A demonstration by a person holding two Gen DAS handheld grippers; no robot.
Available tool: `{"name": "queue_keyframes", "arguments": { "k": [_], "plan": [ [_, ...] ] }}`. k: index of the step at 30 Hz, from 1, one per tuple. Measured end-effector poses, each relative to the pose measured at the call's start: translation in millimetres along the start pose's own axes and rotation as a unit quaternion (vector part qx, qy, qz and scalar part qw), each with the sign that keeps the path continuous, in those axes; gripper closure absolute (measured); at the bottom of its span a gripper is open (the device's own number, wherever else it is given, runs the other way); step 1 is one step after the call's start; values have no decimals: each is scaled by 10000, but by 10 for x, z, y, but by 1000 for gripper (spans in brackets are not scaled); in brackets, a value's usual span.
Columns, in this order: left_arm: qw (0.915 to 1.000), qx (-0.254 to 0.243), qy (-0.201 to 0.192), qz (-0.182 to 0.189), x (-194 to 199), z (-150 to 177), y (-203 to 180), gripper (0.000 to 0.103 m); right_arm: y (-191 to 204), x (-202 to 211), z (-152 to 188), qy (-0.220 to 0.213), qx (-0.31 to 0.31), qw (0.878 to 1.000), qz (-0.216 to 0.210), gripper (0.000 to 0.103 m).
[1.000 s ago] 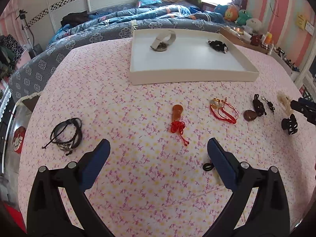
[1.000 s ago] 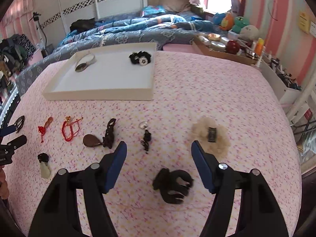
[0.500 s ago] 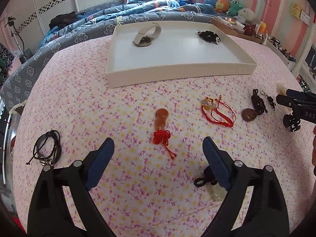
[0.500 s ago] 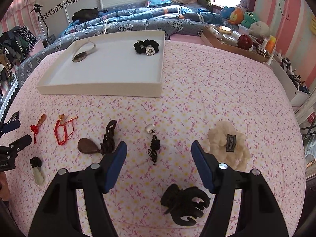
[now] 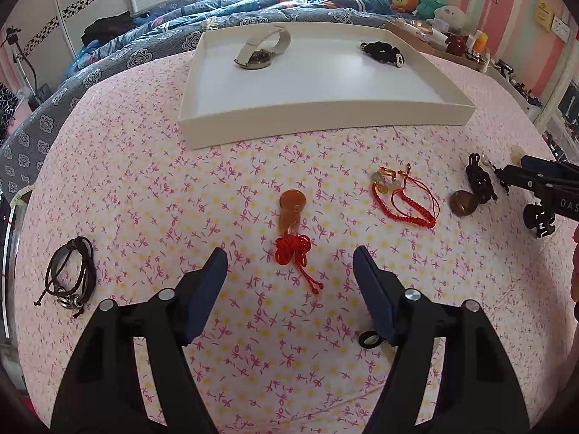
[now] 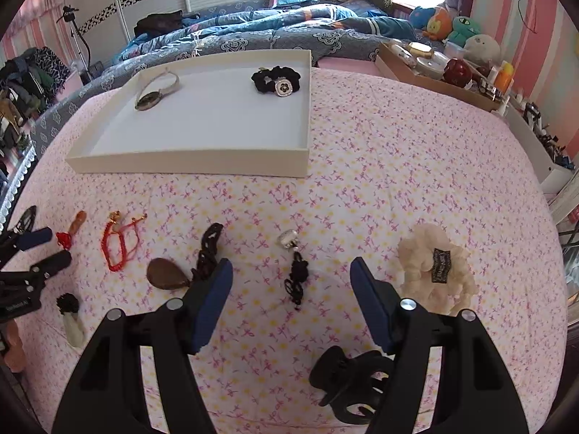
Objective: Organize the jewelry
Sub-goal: 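Close left tool on the red tassel while right tool grips the black cord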
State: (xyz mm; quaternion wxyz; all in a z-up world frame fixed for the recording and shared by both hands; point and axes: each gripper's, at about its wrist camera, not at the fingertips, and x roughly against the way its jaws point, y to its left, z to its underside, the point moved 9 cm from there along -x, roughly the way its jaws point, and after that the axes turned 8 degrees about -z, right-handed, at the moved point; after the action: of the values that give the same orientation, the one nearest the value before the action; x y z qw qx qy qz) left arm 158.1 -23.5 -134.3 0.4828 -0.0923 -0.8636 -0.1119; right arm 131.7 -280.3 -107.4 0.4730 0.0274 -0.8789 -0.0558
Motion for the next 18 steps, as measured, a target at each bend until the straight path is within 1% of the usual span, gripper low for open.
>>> {"name": "queue_keyframes", "arguments": {
  "k": [2, 4, 5, 7, 8, 11, 15, 16, 18],
  "plan": [
    [10000, -22, 22, 11, -19, 1, -9, 37, 62, -13, -18, 7, 69, 10000, -13, 35],
    [10000, -25, 56, 35, -38, 7, -10, 44, 113, -28, -31, 7, 100, 9999, -36, 35],
    [9999, -33, 81, 52, -51, 10, -18, 46, 134, -36, -42, 4, 109, 9999, -51, 35],
    [9999, -40, 111, 60, -74, 19, -20, 54, 190, -56, -55, 6, 118, 9999, -106, 35],
    [9999, -46, 95, 38, -74, 16, -15, 54, 221, -77, -58, 22, 123, 9998, -126, 35],
    [9999, -39, 87, 51, -73, 12, -7, 62, 269, -135, -51, 42, 103, 9998, -166, 36],
    [10000, 16, 88, 30, -81, 3, 41, 75, 317, -222, -28, 94, 88, 9997, -183, 37],
    [9999, 35, 92, 49, -82, -2, 53, 81, 329, -242, -21, 122, 108, 9997, -179, 40],
    [9999, 62, 95, 49, -85, -1, 75, 86, 343, -278, -4, 162, 117, 9996, -185, 46]
  ]
}}
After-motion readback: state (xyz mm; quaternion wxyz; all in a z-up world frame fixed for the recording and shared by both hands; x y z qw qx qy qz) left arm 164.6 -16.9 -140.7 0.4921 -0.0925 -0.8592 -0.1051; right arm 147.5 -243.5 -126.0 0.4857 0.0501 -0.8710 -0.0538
